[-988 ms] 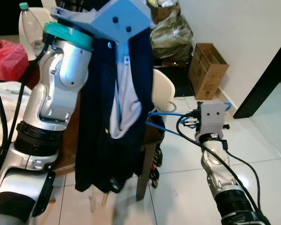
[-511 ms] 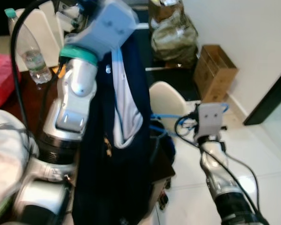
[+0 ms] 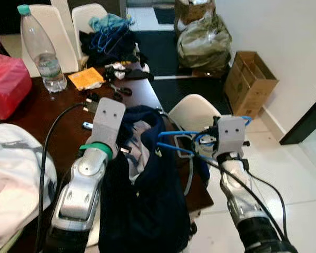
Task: Hang hanger
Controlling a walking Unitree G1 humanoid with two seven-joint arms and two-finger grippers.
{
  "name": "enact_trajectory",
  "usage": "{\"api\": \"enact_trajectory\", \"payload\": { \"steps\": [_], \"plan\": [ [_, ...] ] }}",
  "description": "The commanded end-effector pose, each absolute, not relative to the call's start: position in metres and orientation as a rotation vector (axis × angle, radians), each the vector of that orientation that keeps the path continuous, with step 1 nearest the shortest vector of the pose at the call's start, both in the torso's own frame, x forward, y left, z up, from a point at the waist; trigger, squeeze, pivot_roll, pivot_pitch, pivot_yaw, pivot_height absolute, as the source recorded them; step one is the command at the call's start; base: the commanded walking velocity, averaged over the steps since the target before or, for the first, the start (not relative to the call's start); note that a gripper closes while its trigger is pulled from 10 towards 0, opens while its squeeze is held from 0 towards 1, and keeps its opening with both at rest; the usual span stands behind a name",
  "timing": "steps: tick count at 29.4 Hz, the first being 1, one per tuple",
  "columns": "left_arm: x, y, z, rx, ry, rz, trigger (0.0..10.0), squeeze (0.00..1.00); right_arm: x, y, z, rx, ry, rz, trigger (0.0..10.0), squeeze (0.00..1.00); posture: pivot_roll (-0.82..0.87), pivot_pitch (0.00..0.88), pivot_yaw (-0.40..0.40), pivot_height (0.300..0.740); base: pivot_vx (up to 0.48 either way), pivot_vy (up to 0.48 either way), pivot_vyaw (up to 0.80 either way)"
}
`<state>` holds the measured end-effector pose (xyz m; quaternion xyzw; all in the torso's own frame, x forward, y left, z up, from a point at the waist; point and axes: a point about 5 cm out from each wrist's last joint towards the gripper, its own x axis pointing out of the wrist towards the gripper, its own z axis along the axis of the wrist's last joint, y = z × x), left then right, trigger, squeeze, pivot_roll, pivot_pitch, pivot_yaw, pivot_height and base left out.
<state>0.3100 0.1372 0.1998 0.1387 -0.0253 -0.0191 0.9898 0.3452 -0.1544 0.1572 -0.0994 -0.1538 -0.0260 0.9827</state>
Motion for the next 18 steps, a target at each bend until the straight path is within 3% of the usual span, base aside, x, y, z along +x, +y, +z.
{"api": "enact_trajectory", "payload": {
  "steps": [1,2,4,6,10,13,16,17,18],
  "plan": [
    [0.31,0.139,0.196,0.292,-0.042,-0.022,10.0,0.0,0.345,-0.155,0.155,-0.197,-0.3,-0.051,10.0,0.0,0.03,0.079,0.046,0.74,0.0,0.0,0.0],
    [0.311,0.145,0.193,0.292,-0.034,0.007,10.0,1.0,0.345,-0.154,0.155,-0.197,-0.299,-0.047,10.0,0.0,0.03,0.081,0.043,0.74,0.0,0.0,0.0],
    [0.313,0.152,0.186,0.263,0.014,0.031,10.0,1.0,0.345,-0.153,0.155,-0.196,-0.299,-0.041,10.0,0.0,0.03,0.082,0.042,0.74,0.0,0.0,0.0],
    [0.312,0.161,0.169,0.124,0.177,0.063,10.0,1.0,0.344,-0.152,0.155,-0.198,-0.301,-0.029,10.0,0.0,0.03,0.083,0.042,0.74,0.0,0.0,0.0],
    [0.302,0.164,0.159,0.039,0.278,0.079,10.0,1.0,0.342,-0.153,0.155,-0.2,-0.303,-0.024,10.0,0.0,0.02,0.085,0.04,0.74,0.0,0.0,0.0],
    [0.297,0.168,0.157,0.025,0.304,0.121,10.0,1.0,0.342,-0.153,0.155,-0.202,-0.302,-0.021,10.0,0.0,0.03,0.085,0.038,0.74,0.0,0.0,0.0],
    [0.291,0.175,0.159,0.153,0.28,0.177,10.0,1.0,0.342,-0.152,0.154,-0.205,-0.298,-0.009,10.0,0.0,0.03,0.084,0.035,0.74,0.0,0.0,0.0],
    [0.289,0.17,0.159,0.195,0.269,0.114,10.0,0.0,0.343,-0.15,0.154,-0.208,-0.296,0.003,10.0,0.0,0.04,0.083,0.032,0.74,0.0,0.0,0.0],
    [0.287,0.166,0.159,0.217,0.264,0.06,10.0,0.0,0.344,-0.149,0.154,-0.209,-0.295,0.012,10.0,0.0,0.04,0.083,0.032,0.74,0.0,0.0,0.0]
  ]
}}
